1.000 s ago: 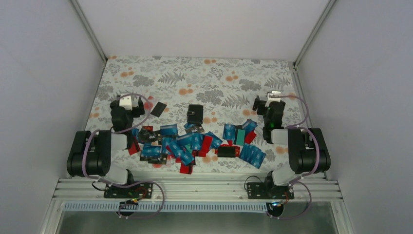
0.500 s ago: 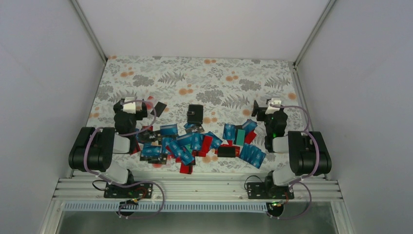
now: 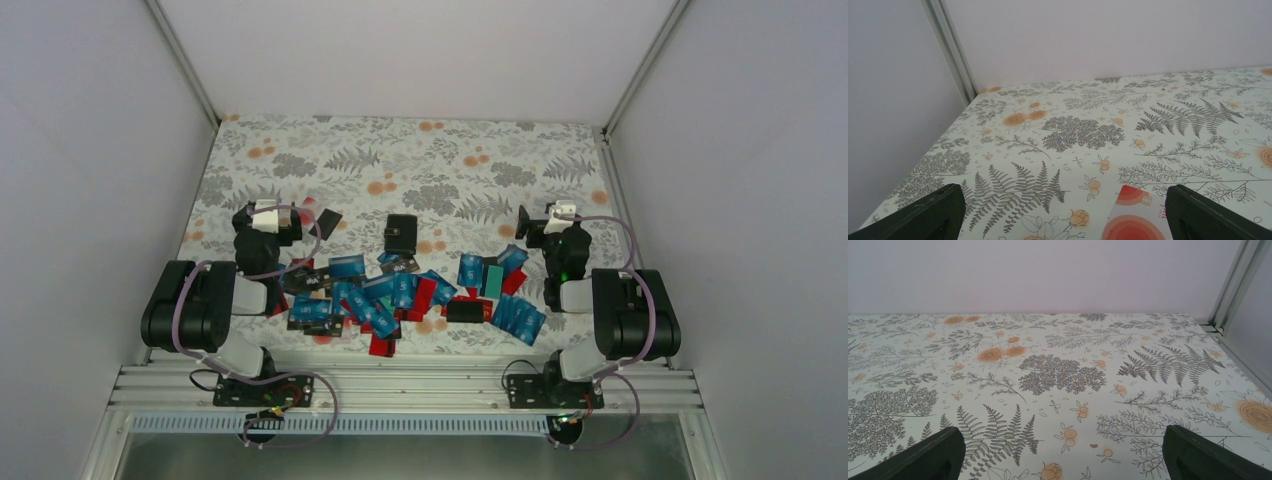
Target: Put the credit cards into the card holder
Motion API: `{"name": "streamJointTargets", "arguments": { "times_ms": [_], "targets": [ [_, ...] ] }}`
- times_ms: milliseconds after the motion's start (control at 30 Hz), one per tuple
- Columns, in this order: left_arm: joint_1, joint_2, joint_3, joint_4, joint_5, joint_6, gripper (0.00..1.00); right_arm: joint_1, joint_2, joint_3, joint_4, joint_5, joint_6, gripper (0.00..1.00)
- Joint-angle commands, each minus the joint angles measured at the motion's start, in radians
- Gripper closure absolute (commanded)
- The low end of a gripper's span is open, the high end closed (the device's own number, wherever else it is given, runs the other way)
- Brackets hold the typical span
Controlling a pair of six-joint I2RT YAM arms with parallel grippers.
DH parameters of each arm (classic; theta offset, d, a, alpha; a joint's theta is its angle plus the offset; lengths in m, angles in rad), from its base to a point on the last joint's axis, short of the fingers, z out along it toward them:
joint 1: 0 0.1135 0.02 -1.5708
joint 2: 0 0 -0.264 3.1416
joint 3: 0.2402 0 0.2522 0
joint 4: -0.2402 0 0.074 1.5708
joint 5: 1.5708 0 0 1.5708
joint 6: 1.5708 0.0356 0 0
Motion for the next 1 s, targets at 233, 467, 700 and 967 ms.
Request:
{"name": "streamJointTargets", "arguments": {
  "times_ms": [233, 467, 700, 967],
  "targets": [
    [-0.002, 0.002, -0.004, 0.056, 0.009, 0.001, 0.0, -0.007, -0.01, 0.019, 0.044, -0.006, -0.018, 0.0],
    [-0.002, 0.003, -0.004, 0.056, 0.009, 0.001, 0.0, -0.008, -0.008, 0.019, 0.042, -0.008, -0.019, 0.0],
    [-0.002, 0.002, -0.004, 0.056, 0.009, 0.001, 0.0, -0.01, -0.004, 0.03, 0.026, -0.045, -0.032, 0.0],
    [-0.002, 0.004, -0.004, 0.056, 0.008, 0.0, 0.0, -0.013, -0.002, 0.028, 0.031, -0.053, -0.033, 0.0]
  ]
}}
